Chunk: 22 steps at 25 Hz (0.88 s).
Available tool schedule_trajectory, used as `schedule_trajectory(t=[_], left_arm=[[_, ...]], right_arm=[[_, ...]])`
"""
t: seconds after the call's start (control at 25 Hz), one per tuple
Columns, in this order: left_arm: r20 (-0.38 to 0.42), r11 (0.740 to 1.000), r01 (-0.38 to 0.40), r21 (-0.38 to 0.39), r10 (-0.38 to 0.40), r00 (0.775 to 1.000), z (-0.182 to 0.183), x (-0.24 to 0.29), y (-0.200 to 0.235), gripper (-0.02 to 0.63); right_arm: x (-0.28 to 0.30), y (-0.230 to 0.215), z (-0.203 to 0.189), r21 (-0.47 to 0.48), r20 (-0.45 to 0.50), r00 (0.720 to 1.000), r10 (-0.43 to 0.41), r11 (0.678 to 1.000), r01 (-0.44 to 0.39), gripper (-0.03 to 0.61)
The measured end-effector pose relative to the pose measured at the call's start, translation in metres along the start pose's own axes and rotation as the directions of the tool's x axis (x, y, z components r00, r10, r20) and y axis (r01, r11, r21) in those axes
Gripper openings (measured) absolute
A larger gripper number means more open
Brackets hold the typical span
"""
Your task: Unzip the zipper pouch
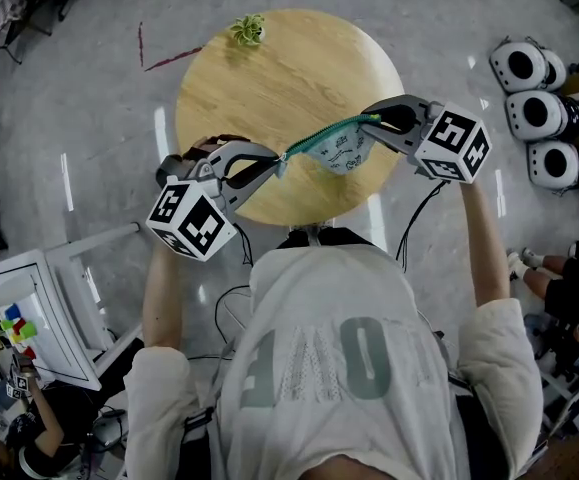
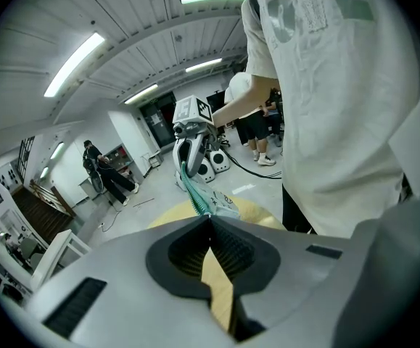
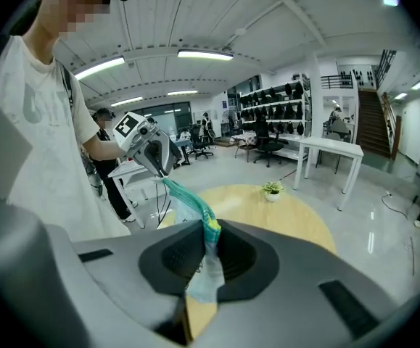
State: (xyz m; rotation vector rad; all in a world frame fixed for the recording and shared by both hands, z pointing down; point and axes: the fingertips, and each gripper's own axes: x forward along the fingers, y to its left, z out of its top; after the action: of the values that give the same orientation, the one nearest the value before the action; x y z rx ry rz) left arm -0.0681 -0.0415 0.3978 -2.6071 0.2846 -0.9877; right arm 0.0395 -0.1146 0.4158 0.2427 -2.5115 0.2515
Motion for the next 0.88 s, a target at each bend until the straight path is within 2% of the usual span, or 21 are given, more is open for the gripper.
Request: schedule_trajectory(t=[0.36,0.48,0.6,0.68,0.76,0.88], left_arm=[[0.007,1.000,-0.001,-0.017,0.001,1.000,0.003,0.005,-0.002,0.026],[0.016,0.999,-0.003,-0.050,0.004,1.000,0.003,0.004,0.000,0.026],[0.050,0.988,-0.086,-0.129,0.093,0.994,0.002,-0.004,0.015,0.028],[0.089,0.966,-0.185,-0.178,0.203,0.975,0.001,-0.017,0.033,0.048],[0.142,0.932,-0.277,-0.234,0.315,0.938,0.002,-0.035,0.051,0.067],[0.166,0.876,-0.349,-0.332,0.418,0.893,-0.003,-0.055,0.063,0.067]], right_arm=[[-0.008,0.001,-0.009,-0.002,-0.006,1.000,-0.020,1.000,0.020,0.054],[-0.008,0.002,-0.008,0.000,-0.001,1.000,-0.016,1.000,0.016,0.054],[-0.008,0.004,-0.002,0.026,0.034,0.999,-0.002,1.000,0.001,0.054],[-0.007,0.005,0.002,0.062,0.079,0.997,0.010,0.998,-0.015,0.054],[-0.004,0.005,0.006,0.112,0.135,0.991,0.016,0.993,-0.032,0.054],[0.004,0.006,0.013,0.225,0.256,0.967,0.023,0.971,-0.083,0.054]])
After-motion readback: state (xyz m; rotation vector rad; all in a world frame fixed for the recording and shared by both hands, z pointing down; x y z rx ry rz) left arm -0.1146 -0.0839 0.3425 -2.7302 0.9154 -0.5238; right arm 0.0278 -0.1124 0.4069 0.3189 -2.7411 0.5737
